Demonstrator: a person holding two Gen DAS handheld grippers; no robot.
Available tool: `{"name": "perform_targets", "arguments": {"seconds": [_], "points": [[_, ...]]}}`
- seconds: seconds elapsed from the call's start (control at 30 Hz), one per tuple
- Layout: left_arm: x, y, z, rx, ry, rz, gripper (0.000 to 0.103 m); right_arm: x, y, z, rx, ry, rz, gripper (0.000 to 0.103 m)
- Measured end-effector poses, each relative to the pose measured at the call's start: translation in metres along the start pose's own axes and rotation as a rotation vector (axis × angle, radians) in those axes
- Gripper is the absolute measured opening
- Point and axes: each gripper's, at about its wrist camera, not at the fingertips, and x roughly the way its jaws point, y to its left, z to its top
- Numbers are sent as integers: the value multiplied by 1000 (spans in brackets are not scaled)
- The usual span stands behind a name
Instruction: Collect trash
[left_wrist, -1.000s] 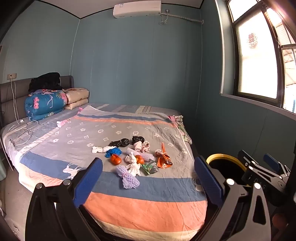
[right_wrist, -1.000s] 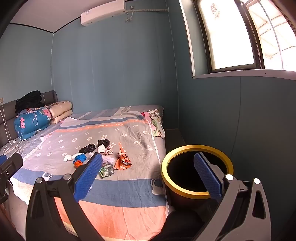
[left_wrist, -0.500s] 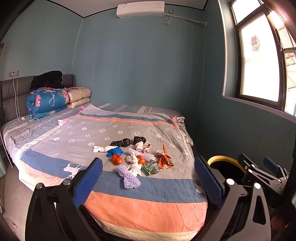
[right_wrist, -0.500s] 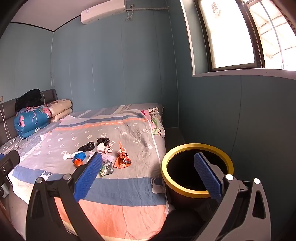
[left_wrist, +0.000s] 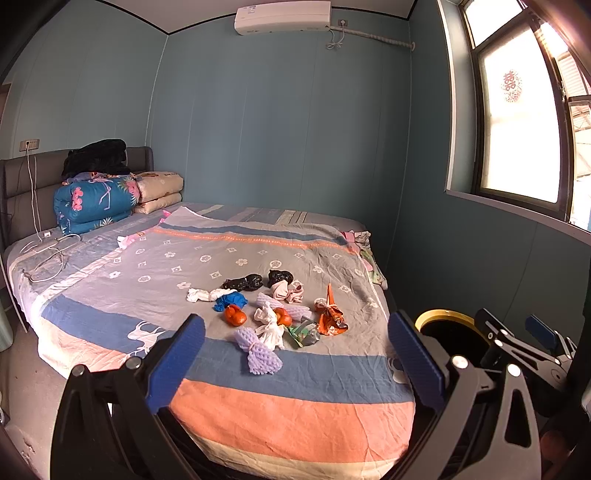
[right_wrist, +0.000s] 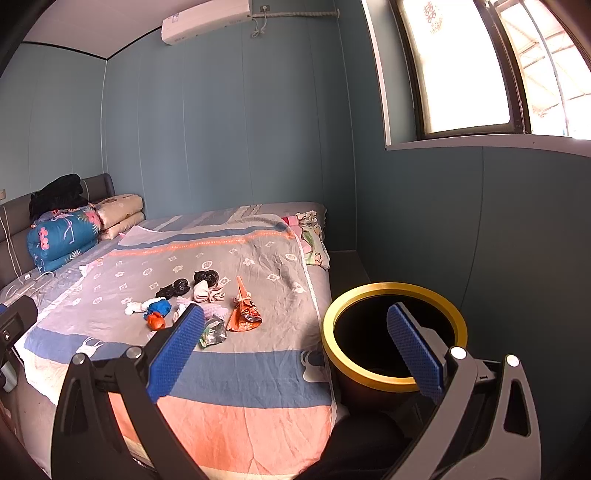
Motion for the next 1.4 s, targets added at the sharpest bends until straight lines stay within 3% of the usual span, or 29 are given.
{"name": "perform_targets", "arguments": {"seconds": [1.4], "points": [[-2,3,-7,-4,23,-2,96,3,-1,-3,-4,15,-2,95]]}}
